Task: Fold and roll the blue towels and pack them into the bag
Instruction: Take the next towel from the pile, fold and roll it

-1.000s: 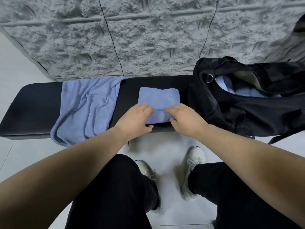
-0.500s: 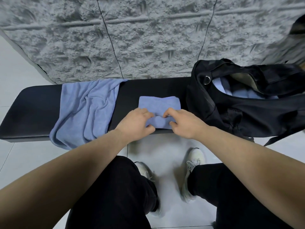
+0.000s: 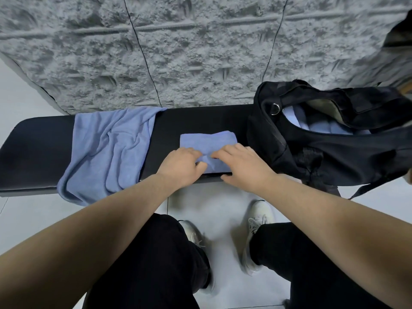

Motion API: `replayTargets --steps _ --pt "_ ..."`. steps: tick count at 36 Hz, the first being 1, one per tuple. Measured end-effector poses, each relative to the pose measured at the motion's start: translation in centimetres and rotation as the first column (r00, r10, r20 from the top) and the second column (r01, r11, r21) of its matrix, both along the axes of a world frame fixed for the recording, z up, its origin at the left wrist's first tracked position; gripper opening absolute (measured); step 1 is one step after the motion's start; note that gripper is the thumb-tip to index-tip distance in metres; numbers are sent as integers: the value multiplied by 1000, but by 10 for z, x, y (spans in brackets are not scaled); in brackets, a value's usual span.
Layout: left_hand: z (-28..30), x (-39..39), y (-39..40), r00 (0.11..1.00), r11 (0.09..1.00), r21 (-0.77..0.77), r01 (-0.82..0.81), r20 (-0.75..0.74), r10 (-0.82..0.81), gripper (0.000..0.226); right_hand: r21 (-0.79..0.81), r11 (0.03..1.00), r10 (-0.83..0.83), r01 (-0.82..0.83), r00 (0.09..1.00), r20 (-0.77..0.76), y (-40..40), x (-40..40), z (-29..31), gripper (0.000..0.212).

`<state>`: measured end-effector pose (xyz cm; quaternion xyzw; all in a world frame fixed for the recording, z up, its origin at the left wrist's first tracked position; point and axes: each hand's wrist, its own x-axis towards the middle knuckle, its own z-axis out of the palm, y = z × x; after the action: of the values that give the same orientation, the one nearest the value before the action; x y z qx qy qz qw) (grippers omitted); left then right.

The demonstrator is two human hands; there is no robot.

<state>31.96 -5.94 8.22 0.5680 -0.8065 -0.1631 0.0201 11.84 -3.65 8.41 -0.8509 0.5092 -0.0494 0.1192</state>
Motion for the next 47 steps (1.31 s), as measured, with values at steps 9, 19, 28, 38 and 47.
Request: replayTargets --steps 9,19,28,38,47 --pt "-9 15 3 984 958 -229 173 1 -177 45 150 986 -89 76 993 80 -8 5 -5 44" --pt "-5 15 2 937 897 -273 347 131 -323 48 206 975 -100 81 991 84 -8 5 -3 45" --pt "-4 11 7 957 933 -216 288 32 -288 24 334 939 -121 86 989 84 0 2 -2 43" --pt "3 7 6 956 955 -44 294 26 -293 28 286 955 -79 78 997 -8 0 0 0 47" --pt "4 2 1 972 972 -26 234 41 -233 17 74 997 26 -27 1000 16 0 -2 -1 56"
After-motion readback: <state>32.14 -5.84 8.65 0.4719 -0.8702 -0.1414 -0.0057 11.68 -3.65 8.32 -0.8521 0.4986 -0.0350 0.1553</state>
